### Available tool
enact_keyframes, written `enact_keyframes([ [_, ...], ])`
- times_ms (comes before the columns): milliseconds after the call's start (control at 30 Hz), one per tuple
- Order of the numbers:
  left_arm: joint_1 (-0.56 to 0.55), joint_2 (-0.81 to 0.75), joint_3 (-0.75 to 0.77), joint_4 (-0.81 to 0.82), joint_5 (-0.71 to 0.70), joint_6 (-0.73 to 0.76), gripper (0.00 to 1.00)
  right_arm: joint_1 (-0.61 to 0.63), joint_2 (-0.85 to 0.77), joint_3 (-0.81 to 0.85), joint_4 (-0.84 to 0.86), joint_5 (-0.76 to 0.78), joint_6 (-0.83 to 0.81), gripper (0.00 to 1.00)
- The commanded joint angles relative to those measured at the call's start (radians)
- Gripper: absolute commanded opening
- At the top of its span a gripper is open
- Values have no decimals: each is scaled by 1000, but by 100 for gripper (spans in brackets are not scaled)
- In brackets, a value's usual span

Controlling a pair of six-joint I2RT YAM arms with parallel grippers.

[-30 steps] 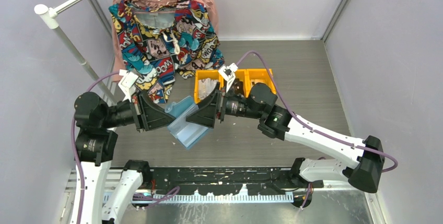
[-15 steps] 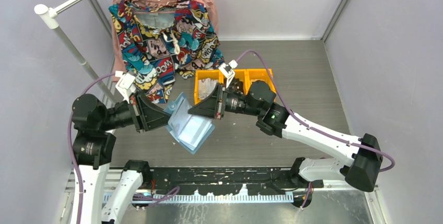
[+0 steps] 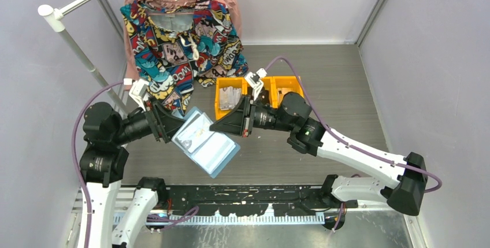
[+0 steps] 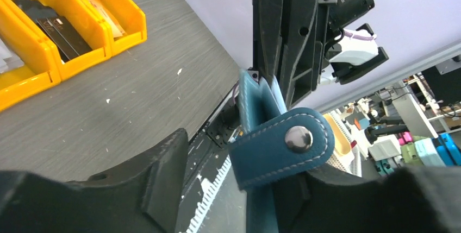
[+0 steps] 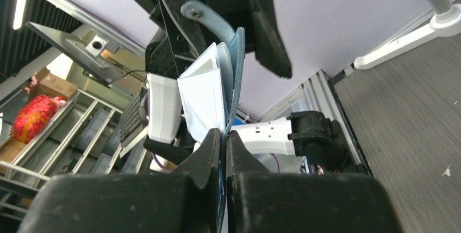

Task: Take the credit cards out of the card holder
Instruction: Remove the credit card from the card holder.

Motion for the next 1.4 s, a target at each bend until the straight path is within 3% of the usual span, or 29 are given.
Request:
enact_keyframes([
  [0,-2,35,34,63,56,-48,60,8,-37,0,-45,-17,-21,1],
  [233,-1,58,23,139,121,-168,66,8,-96,47,-258,-23,-150,1],
  [367,-2,38,-54,315,177,-323,70,8,-99,85,-316,-38,-190,1],
  [533,-3,-5,-131,342,226,-330,70,7,-49,157,-355,-77,-217,1],
  [733,-3,-26,-94,39,179,18,53,11,3,221,-369,-139,-242,1],
  [833,-3,-29,-97,15,193,48,46,13,21,242,-374,-157,-259,1],
  [1000,-3,-30,-111,26,216,31,15,14,45,263,-372,-165,-269,1],
  [1067,-3,-29,-120,74,222,-20,8,14,51,264,-374,-165,-260,6],
  [1133,-3,-30,-120,105,217,-52,1,12,56,260,-397,-155,-249,18],
  [1233,-3,-31,-110,113,194,-45,0,12,55,225,-390,-164,-215,31],
  [1367,-3,-29,-104,117,166,-30,0,13,28,137,-259,-185,-138,51],
])
